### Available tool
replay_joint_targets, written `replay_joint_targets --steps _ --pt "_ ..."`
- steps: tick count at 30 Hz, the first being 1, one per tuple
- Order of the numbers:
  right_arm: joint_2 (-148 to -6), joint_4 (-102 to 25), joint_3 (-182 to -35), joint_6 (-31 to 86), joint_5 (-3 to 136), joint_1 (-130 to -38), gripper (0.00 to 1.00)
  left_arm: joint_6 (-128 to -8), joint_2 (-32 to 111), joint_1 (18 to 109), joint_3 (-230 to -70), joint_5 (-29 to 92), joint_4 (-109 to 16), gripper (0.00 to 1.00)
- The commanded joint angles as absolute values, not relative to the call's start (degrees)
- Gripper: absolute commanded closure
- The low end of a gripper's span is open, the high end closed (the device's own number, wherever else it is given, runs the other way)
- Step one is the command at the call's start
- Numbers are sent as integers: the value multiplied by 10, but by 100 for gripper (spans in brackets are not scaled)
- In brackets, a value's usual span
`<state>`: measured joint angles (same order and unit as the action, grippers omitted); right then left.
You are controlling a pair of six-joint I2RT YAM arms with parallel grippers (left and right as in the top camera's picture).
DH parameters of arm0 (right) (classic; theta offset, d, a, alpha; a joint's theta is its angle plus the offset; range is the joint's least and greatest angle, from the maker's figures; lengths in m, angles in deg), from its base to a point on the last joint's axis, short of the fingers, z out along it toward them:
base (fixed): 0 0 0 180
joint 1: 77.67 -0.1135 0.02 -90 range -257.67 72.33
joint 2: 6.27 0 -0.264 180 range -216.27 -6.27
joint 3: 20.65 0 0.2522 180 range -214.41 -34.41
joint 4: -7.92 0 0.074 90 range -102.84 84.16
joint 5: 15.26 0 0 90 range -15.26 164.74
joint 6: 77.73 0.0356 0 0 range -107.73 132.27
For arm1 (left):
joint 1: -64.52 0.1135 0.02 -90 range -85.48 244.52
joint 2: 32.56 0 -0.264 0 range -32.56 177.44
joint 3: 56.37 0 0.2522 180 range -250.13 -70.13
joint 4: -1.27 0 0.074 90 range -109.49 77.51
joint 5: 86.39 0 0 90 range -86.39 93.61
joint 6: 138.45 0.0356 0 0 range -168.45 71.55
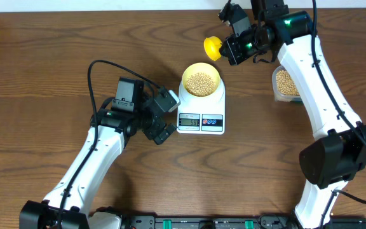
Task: Scoop item into bowl and weigh 50g on scale
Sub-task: 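Swing the scoop back toward the yellow bowl with the right gripper, then hold the yellow scoop above the yellow bowl with the right gripper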
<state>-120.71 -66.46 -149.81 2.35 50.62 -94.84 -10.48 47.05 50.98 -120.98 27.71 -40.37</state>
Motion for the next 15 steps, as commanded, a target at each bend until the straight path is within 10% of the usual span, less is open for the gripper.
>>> replay_joint_targets --steps 1,15 --pt "-1208 -665 -1505 28 512 -952 99 -97 463 513 -1210 284 -403 2" --pt "-1208 -662 -1491 -24 549 -975 99 -97 463 513 -1210 284 -403 3"
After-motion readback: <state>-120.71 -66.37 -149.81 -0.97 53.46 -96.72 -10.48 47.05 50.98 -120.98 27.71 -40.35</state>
